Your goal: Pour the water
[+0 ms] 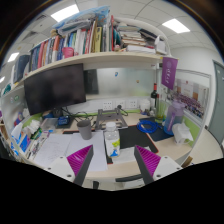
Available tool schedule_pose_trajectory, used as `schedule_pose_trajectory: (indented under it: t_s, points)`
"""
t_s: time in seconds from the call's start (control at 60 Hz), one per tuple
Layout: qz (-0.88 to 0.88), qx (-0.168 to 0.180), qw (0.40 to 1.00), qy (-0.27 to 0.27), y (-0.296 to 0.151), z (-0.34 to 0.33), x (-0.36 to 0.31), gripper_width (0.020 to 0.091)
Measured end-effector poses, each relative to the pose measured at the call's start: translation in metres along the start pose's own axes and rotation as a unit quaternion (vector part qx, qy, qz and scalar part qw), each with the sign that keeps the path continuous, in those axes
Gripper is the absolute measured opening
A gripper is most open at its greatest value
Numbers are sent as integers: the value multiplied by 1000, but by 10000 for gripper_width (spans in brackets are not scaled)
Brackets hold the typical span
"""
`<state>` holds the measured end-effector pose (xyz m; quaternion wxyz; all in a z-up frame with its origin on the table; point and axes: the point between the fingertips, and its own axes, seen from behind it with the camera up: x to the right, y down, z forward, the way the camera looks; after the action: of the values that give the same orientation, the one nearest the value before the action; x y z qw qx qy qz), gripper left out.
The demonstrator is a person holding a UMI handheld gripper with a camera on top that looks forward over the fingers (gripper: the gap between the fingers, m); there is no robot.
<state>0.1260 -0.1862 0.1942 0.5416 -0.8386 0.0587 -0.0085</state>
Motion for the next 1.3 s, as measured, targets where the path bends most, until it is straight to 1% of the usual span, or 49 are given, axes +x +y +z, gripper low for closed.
schedule_pose_trajectory:
  t_s: [0.133,0.233,0.283,0.383,0.45,0.567,0.65,0.683,0.783,0.817,0.85,0.867,0.9,0.95,1.05,1.067,1.133,1.15,1.2,1.217,1.3]
  points:
    - [10,5,1000,-2,10,32,-13,851]
    - [-6,19,1000,-4,19,78,-19,852]
    - [-20,17,1000,-3,25,99,-13,853]
    - [-38,35,999,6,30,132,-12,854]
    - [-51,34,998,9,38,153,-5,856]
    - [-67,49,996,12,42,177,0,856]
    - [-88,74,993,9,37,189,-1,794]
    - [-95,77,993,4,38,195,-3,780]
    - [-90,78,993,-16,43,209,-11,708]
    - [-90,77,993,-19,44,212,-11,648]
    - [-88,83,992,-19,43,214,-9,568]
    - [-87,88,992,-19,41,215,-8,542]
    - [-82,93,992,-21,39,216,-8,536]
    - [-77,96,992,-27,39,218,-9,505]
    - [-85,108,990,-22,37,217,-7,462]
    - [-85,108,990,-21,37,217,-7,447]
    - [-84,103,991,-22,37,217,-7,427]
    - [-85,103,991,-22,37,219,-7,412]
    - [-90,99,991,-25,37,220,-8,411]
    - [-92,97,991,-27,37,221,-9,394]
    - [-102,83,991,-31,35,225,-11,393]
